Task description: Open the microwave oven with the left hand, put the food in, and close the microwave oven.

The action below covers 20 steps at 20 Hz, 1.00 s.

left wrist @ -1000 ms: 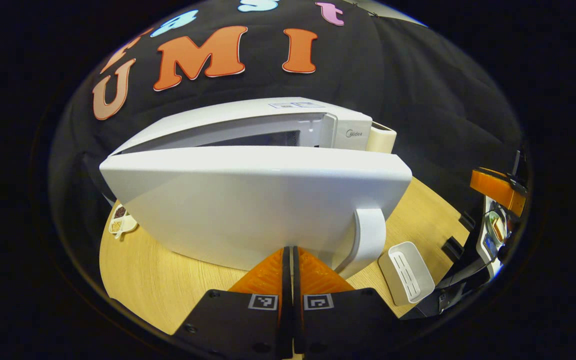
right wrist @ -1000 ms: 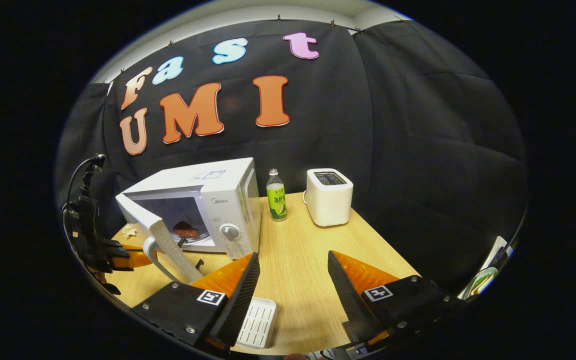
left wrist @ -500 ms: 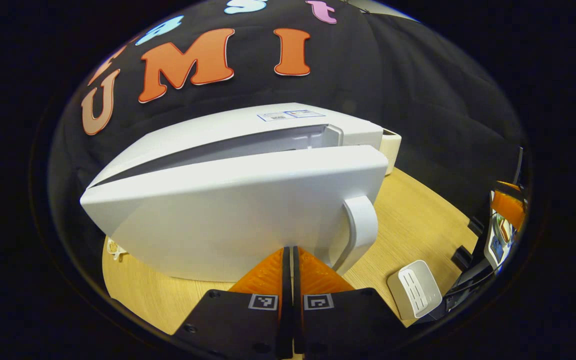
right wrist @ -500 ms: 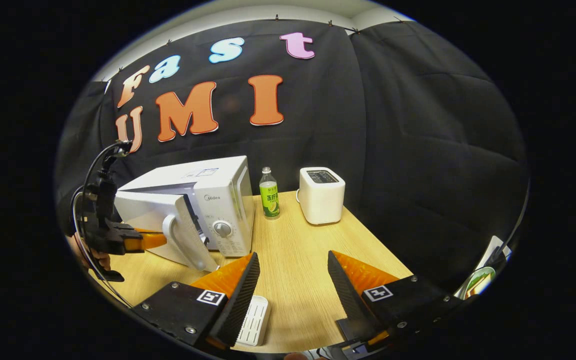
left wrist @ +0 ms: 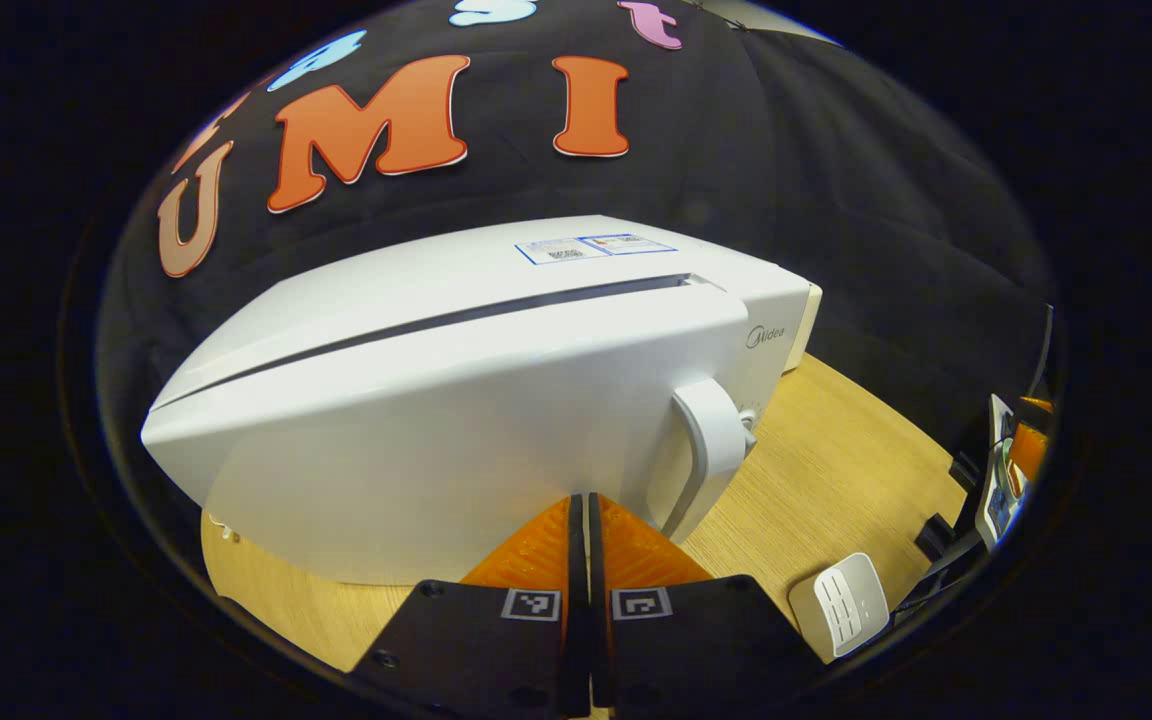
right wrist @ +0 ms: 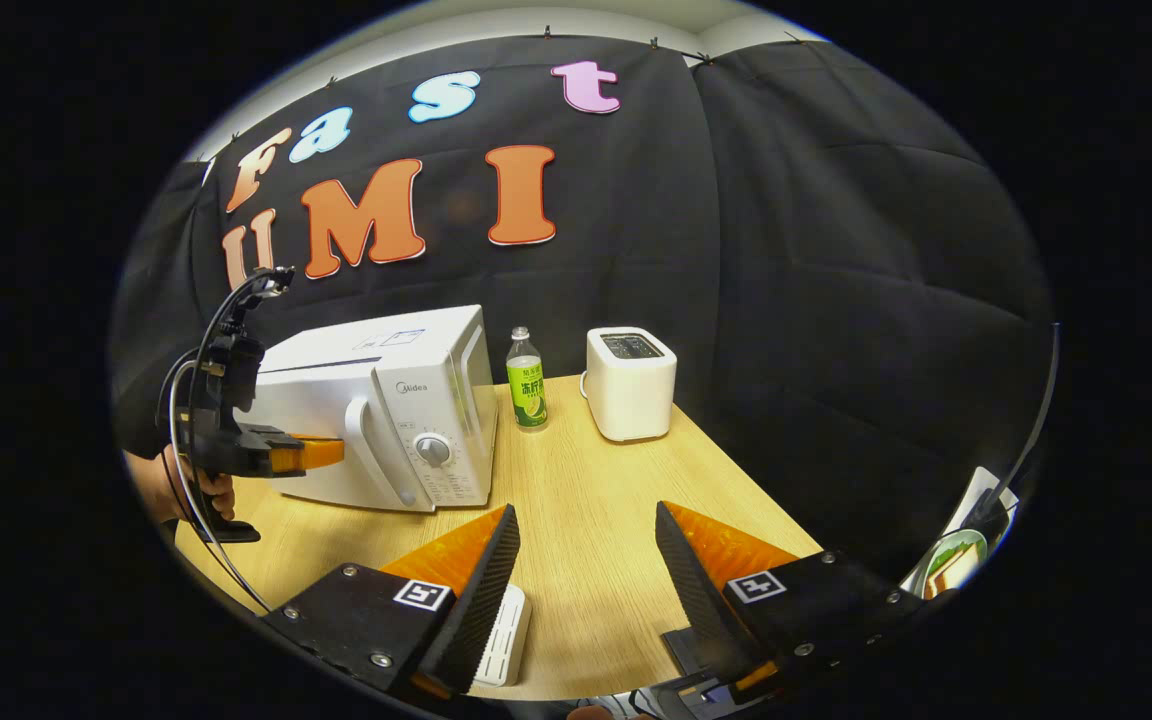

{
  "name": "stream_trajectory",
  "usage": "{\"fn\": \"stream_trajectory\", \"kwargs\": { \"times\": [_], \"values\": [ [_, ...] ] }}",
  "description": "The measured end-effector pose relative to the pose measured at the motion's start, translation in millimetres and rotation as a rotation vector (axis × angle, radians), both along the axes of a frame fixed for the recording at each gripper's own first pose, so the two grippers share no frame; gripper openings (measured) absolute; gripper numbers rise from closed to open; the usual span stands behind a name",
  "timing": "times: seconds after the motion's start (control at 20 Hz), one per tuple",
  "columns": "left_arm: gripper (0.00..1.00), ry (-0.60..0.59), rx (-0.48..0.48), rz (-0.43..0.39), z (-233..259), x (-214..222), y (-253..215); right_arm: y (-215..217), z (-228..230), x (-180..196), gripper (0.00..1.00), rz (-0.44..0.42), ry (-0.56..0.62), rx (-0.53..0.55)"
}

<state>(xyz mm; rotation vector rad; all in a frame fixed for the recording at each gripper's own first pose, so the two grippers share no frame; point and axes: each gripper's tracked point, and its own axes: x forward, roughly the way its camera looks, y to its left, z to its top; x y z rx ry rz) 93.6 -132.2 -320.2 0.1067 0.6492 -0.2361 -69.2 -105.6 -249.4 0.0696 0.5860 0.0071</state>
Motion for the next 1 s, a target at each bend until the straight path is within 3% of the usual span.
{"fn": "stream_trajectory", "kwargs": {
  "times": [0.2,0.75,1.0],
  "values": [
    [0.05,-0.028,-0.015,0.039,3.9,0.9,1.3,-1.6,7.1,2.5,0.86,0.000,-0.013,-0.022],
    [0.05,-0.009,-0.002,0.008,-6.2,11.1,-6.3,8.8,14.6,0.3,0.86,0.011,-0.020,-0.037],
    [0.05,-0.045,0.033,0.039,3.2,5.5,-1.2,12.7,16.7,-4.4,0.85,0.032,-0.016,-0.041]
  ]
}}
